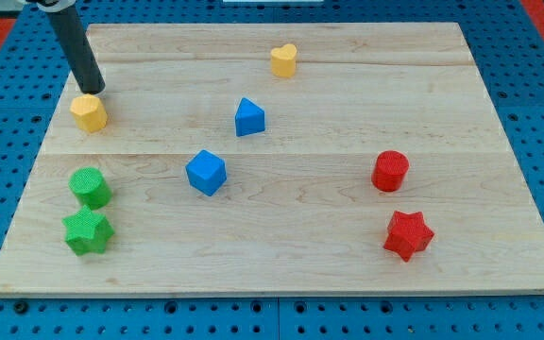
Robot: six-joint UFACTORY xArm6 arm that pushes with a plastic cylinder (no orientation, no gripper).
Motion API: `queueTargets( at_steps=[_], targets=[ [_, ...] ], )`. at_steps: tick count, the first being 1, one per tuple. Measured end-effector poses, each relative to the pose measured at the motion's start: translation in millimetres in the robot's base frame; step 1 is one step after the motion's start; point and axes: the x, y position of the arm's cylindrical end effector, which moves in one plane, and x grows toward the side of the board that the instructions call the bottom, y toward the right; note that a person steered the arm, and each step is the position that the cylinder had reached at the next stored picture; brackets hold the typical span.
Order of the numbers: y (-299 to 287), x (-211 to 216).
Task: Slightly move the hexagon to the right
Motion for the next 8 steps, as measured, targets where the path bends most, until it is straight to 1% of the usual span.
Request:
queueTargets(
  at_steps=[1, 2, 3, 4, 5, 6, 7, 8],
  targets=[
    [30, 30],
    [-13, -5],
    [-56, 2],
    [-47, 53],
    [-14, 53],
    [3, 37],
    [5, 30],
    [10, 11]
  ],
)
